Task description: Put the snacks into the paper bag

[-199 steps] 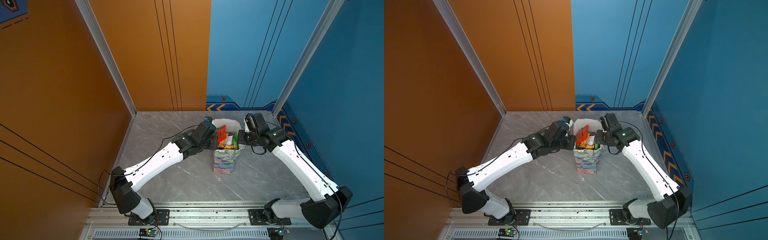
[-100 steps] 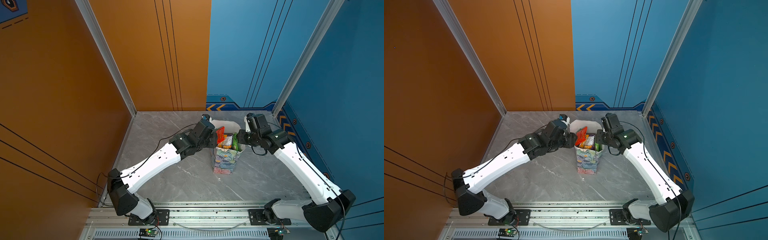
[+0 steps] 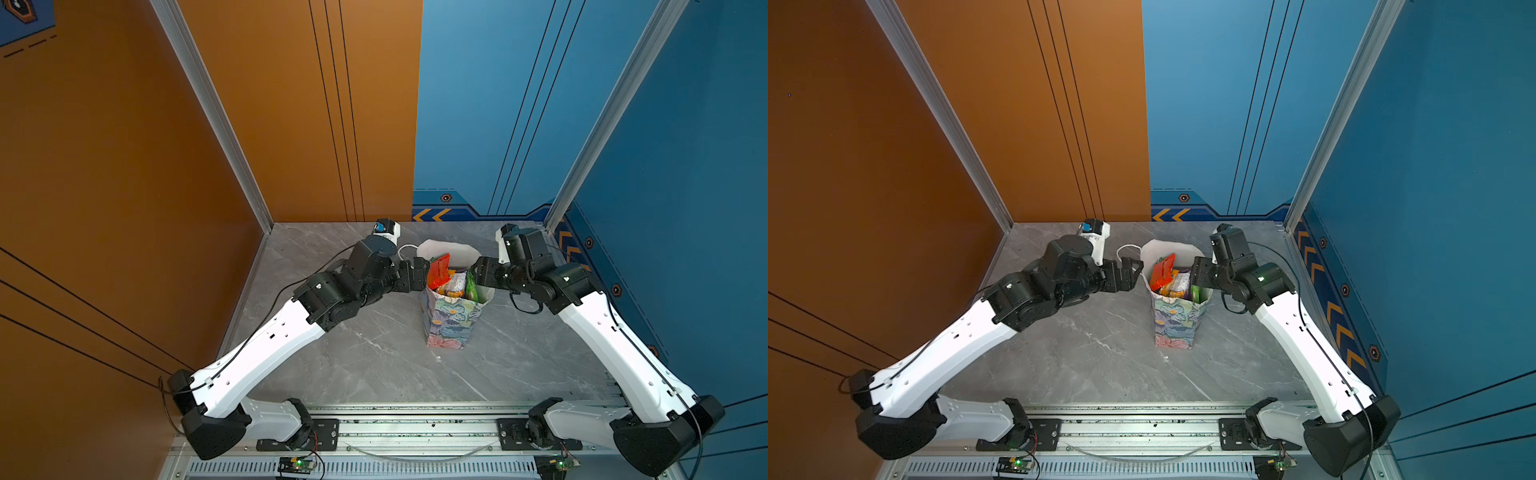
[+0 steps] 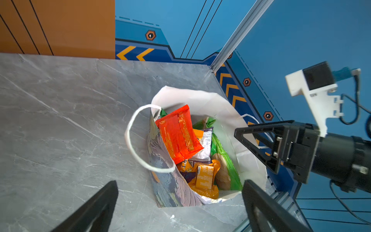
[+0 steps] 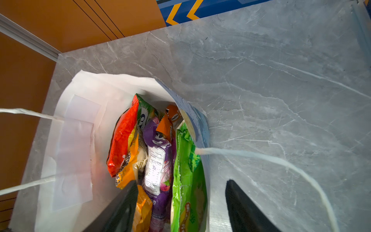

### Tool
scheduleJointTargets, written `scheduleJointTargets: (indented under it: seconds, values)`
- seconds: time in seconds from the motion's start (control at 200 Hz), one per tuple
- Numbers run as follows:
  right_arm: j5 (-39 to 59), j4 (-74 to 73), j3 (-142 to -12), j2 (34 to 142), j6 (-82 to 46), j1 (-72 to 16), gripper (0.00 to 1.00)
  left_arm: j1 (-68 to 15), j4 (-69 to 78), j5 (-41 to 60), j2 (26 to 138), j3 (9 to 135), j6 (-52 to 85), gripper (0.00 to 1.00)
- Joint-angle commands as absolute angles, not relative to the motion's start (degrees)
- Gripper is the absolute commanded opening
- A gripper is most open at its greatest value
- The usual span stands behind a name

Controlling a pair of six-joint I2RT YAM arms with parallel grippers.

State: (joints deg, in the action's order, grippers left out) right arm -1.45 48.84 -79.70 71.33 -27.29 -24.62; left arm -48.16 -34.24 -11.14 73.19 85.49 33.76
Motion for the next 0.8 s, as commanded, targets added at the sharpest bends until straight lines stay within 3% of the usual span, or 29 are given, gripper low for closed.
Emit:
scheduleJointTargets:
  seconds: [0.0, 0.476, 0.586, 0.796]
  values:
    - [-0.41, 49.03, -81.25, 69.64, -26.22, -23.92, 0.78, -46.66, -34.57, -13.22, 69.72, 83.06, 29.99, 0.98]
    - [5.4, 48.56, -84.53, 61.8, -23.0, -19.63, 0.83, -29.93, -25.69, -26.85, 56.73, 60.5, 28.19, 0.98]
    - [0.88, 47.76, -83.4, 59.29, -22.22, -15.95, 0.83, -26.12, -24.98, -31.56, 57.18, 55.93, 28.88, 0.98]
    - [-2.09, 41.42, -75.76, 56.52, -20.96, -3.48, 0.84, -16.63, -17.39, -29.83, 57.93, 46.52, 27.96, 0.98]
